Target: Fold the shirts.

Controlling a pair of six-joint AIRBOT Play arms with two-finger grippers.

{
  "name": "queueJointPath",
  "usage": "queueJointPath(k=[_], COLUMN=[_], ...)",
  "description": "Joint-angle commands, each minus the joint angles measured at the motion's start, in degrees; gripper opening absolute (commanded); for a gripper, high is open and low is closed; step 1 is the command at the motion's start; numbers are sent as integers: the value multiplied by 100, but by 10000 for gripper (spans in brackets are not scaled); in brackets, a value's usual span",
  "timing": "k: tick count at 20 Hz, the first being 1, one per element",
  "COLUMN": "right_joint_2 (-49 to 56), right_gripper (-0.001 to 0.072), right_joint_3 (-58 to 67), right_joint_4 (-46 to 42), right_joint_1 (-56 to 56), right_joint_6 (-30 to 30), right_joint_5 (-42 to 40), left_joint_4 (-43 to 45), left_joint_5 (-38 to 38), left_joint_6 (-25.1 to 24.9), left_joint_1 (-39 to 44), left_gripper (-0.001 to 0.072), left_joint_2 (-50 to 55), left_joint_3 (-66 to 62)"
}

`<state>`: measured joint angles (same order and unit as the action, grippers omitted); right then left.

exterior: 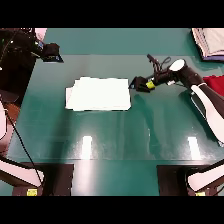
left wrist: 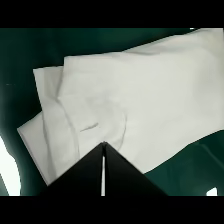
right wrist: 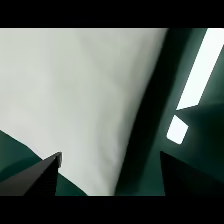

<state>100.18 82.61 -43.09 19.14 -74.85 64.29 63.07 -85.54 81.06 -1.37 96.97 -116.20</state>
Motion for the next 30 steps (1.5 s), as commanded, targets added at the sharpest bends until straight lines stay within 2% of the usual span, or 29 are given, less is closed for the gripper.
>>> queueJointPath(k=[1, 3, 4, 9, 10, 12, 13, 14, 19, 25, 30], right_joint_2=[17, 278, 435, 1222, 1333, 1506, 1523, 1495, 824, -837, -1368], right_gripper=[696, 614, 597, 596, 556, 250, 56, 12, 10, 10, 9], right_joint_3=[-562, -411, -269, 623, 767, 1001, 1051, 1060, 1054, 1054, 1058], right_joint_4=[297, 579, 717, 1408, 1478, 1504, 1499, 1508, 1012, -264, -485], right_joint_1=[-101, 28, 125, 688, 789, 964, 1021, 1045, 487, -1523, -3230], right_joint_6=[-114, -109, -101, -55, -44, 11, 140, 267, 249, -238, -142], right_joint_5=[-398, -365, -352, -229, -229, -238, -271, -310, -310, -79, -72], left_joint_4=[-68, -61, -61, -63, -61, -68, -76, -107, -542, -540, -540], left_joint_5=[114, 111, 109, 101, 98, 85, 72, 48, 44, 387, 809], left_joint_6=[-46, -48, -48, -48, -48, -46, -46, -44, -44, -46, -46], left_joint_1=[52, 55, 55, 55, 55, 55, 55, 55, 157, 1062, 1904], left_gripper=[24, 24, 24, 24, 24, 24, 24, 25, 24, 24, 25], left_joint_2=[0, 0, 0, 0, 0, 0, 0, -2, 0, 0, 4], left_joint_3=[-2, -2, -2, -2, -2, -2, -2, -2, -2, 85, 133])
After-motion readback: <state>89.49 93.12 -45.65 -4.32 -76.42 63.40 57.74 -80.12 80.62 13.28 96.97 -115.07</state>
